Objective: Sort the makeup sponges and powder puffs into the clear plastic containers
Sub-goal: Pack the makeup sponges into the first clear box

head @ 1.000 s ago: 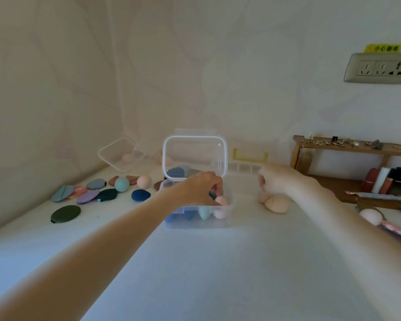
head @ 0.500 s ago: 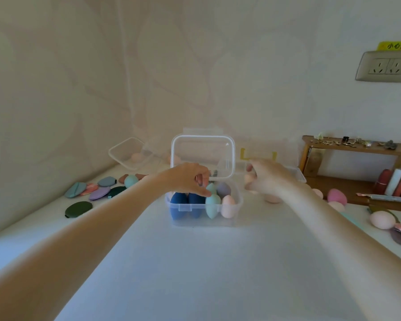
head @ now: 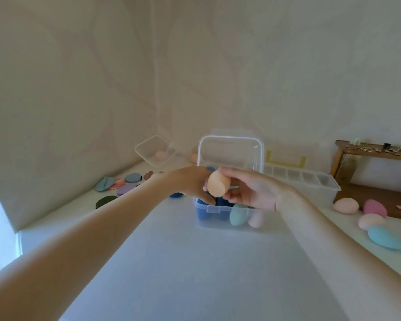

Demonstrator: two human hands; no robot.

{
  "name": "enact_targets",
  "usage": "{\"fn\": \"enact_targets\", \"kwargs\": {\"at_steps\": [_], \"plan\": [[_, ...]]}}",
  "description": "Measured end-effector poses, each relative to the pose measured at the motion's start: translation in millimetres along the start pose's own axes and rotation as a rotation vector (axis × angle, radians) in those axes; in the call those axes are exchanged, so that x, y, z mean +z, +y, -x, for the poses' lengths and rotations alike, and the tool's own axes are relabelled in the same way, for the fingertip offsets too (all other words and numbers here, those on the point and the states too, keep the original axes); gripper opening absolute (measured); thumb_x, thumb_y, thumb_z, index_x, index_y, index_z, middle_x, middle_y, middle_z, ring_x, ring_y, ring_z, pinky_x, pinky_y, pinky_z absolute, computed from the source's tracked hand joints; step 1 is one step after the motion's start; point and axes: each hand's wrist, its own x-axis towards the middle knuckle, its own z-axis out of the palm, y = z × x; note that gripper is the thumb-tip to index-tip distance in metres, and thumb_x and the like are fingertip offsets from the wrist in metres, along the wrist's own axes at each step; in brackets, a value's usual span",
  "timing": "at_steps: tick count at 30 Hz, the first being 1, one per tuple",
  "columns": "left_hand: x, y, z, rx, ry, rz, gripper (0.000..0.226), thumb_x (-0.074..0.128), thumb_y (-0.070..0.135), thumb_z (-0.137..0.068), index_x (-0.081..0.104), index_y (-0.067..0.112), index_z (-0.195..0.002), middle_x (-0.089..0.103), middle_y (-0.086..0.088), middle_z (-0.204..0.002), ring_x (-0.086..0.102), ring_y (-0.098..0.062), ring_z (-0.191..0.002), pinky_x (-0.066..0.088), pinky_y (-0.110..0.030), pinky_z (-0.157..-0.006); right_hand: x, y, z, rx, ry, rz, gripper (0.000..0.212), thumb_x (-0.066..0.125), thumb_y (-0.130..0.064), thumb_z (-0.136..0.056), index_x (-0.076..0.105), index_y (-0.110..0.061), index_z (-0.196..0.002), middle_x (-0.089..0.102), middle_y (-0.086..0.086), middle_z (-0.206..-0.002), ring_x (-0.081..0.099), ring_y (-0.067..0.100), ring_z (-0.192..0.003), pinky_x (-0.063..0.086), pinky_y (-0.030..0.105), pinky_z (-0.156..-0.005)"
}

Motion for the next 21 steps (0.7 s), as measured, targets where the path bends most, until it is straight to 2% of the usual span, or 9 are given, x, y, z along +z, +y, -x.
{"fn": "enact_targets", "kwargs": {"at_steps": [2, 3, 5, 7, 9, 12, 14, 18, 21], "plan": [[0.2, -1.8, -1.6, -0.002, -0.044, 0.008, 0.036, 0.073, 0.036, -0.074, 0.053, 0.021, -0.1, 0.063, 0.002, -0.096, 0.059, -0.019, -0.093, 0.048, -0.029, -0.084, -3.2, -4.8, 2.0, 0.013, -0.024, 0.011, 0.04, 0.052, -0.036, -0.094, 0.059, -0.006, -0.119, 0.058, 0.017, -0.11, 0.055, 0.016, -0.061, 0.049, 0.019, -0.054], [0.3, -3.1, -2.9, -0.012, -0.07, 0.001, 0.035, 0.073, 0.034, -0.074, 0.053, 0.021, -0.099, 0.062, 0.002, -0.096, 0.058, -0.019, -0.094, 0.047, -0.029, -0.085, -1.9, -5.2, 1.9, 0.024, -0.033, 0.041, 0.037, 0.052, -0.036, -0.094, 0.06, -0.008, -0.116, 0.06, 0.016, -0.107, 0.056, 0.017, -0.062, 0.049, 0.02, -0.057], [-0.6, -4.4, -4.1, -0.02, -0.097, -0.031, 0.022, 0.071, 0.029, -0.077, 0.051, 0.024, -0.083, 0.057, 0.006, -0.081, 0.054, -0.017, -0.086, 0.043, -0.024, -0.078, 3.6, -3.4, -1.3, 0.053, -0.038, 0.121, 0.033, 0.052, -0.036, -0.094, 0.061, -0.008, -0.109, 0.063, 0.012, -0.094, 0.057, 0.018, -0.063, 0.046, 0.024, -0.063], [-3.8, -5.4, -3.7, -0.037, -0.096, -0.106, 0.024, 0.068, 0.023, -0.08, 0.047, 0.024, -0.068, 0.05, 0.008, -0.067, 0.051, -0.018, -0.079, 0.039, -0.02, -0.066, 10.3, -0.6, -7.2, 0.081, -0.03, 0.181, 0.031, 0.052, -0.037, -0.093, 0.061, -0.009, -0.104, 0.064, 0.009, -0.086, 0.056, 0.016, -0.063, 0.043, 0.023, -0.064], [-4.6, -5.1, -3.5, -0.045, -0.091, -0.156, 0.021, 0.068, 0.022, -0.08, 0.05, 0.017, -0.071, 0.05, 0.004, -0.066, 0.05, -0.018, -0.077, 0.036, -0.02, -0.058, 13.3, 2.7, -11.9, 0.111, -0.014, 0.172, 0.03, 0.054, -0.038, -0.093, 0.062, -0.01, -0.101, 0.064, 0.009, -0.088, 0.055, 0.015, -0.065, 0.045, 0.022, -0.065], [-3.2, -3.6, -4.8, -0.044, -0.097, -0.231, 0.022, 0.065, 0.021, -0.082, 0.049, 0.016, -0.068, 0.054, -0.003, -0.075, 0.049, -0.02, -0.077, 0.038, -0.024, -0.067, 11.1, 6.1, -17.1, 0.134, -0.007, 0.133, 0.023, 0.053, -0.034, -0.094, 0.062, -0.013, -0.097, 0.063, 0.012, -0.101, 0.056, 0.02, -0.084, 0.049, 0.025, -0.08], [-1.1, -3.6, -7.3, -0.025, -0.059, -0.255, 0.015, 0.061, 0.02, -0.085, 0.055, 0.013, -0.073, 0.058, -0.005, -0.079, 0.05, -0.019, -0.077, 0.038, -0.023, -0.066, 8.8, 8.0, -19.6, 0.149, -0.014, 0.137, 0.02, 0.053, -0.032, -0.094, 0.063, -0.015, -0.098, 0.062, 0.011, -0.106, 0.055, 0.022, -0.096, 0.049, 0.027, -0.089], [4.5, -6.0, -10.7, 0.013, 0.026, -0.328, 0.01, 0.051, 0.01, -0.086, 0.059, 0.01, -0.082, 0.047, -0.003, -0.066, 0.045, -0.02, -0.075, 0.025, -0.015, -0.051, 6.8, 9.1, -26.7, 0.199, 0.006, 0.249, 0.028, 0.062, -0.033, -0.089, 0.065, -0.01, -0.106, 0.063, 0.006, -0.095, 0.056, 0.016, -0.082, 0.05, 0.024, -0.078], [10.4, -6.7, -12.9, -0.002, 0.029, -0.272, 0.015, 0.053, 0.015, -0.085, 0.063, 0.005, -0.08, 0.051, -0.008, -0.077, 0.043, -0.02, -0.073, 0.024, -0.016, -0.05, 12.5, 9.2, -29.8, 0.219, 0.05, 0.549, 0.014, 0.07, -0.025, -0.082, 0.059, -0.016, -0.082, 0.06, 0.0, -0.074, 0.057, 0.015, -0.068, 0.048, 0.02, -0.065]]}}
